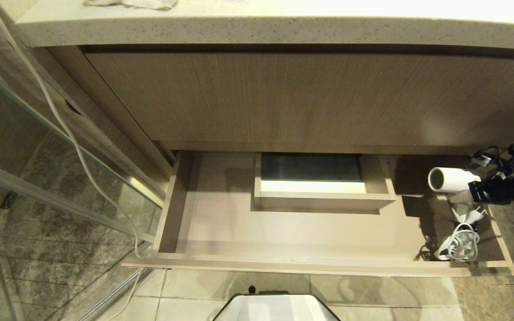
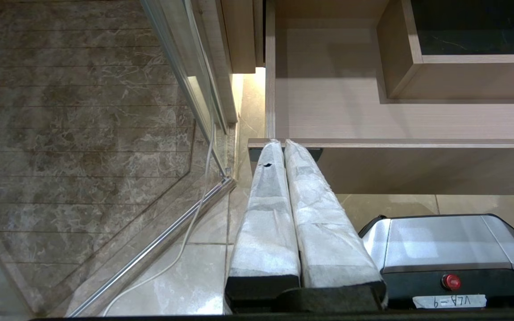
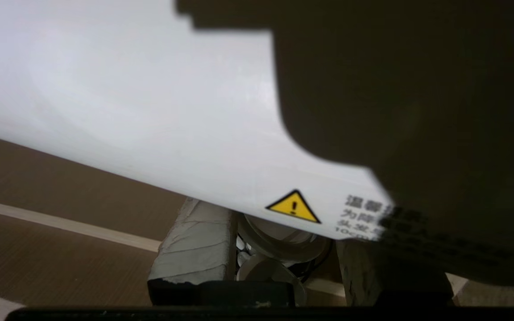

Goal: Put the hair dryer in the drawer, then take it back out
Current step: Put it into the drawer

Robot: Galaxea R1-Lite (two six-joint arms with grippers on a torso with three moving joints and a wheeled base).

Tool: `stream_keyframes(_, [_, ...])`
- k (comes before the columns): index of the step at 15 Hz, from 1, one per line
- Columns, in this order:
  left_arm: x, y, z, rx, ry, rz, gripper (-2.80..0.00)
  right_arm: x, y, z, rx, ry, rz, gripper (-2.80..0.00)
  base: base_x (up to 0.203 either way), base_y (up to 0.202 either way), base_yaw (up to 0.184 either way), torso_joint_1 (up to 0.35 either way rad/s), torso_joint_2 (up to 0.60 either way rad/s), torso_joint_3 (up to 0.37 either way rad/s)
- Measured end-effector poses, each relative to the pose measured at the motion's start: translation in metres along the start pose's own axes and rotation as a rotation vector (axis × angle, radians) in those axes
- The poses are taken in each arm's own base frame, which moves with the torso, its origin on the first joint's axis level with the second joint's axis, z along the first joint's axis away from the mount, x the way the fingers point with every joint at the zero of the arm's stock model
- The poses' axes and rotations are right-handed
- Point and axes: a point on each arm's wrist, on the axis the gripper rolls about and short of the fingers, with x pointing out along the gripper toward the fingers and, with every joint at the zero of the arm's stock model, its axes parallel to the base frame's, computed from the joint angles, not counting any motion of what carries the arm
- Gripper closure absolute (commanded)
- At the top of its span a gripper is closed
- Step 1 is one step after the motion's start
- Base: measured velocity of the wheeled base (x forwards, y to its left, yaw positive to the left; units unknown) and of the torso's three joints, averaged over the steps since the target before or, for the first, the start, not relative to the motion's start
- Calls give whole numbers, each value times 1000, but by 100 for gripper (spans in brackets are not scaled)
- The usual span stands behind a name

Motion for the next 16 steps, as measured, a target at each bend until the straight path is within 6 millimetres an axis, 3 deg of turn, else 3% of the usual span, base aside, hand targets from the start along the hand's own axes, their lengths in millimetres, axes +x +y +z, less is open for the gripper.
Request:
stream_keyframes(7, [0, 0, 0, 0, 0, 0, 0, 25, -10, -5, -86, 19, -10, 0, 0, 0, 0, 0, 0, 0])
stream_keyframes(8, [0, 0, 0, 0, 0, 0, 0, 28, -11, -7, -80, 33, -7, -280, 0, 0, 0, 0, 0, 0])
stream_keyframes(16, [0, 0, 0, 0, 0, 0, 0, 41, -11, -9, -102, 69, -20, -280, 0, 0, 0, 0, 0, 0])
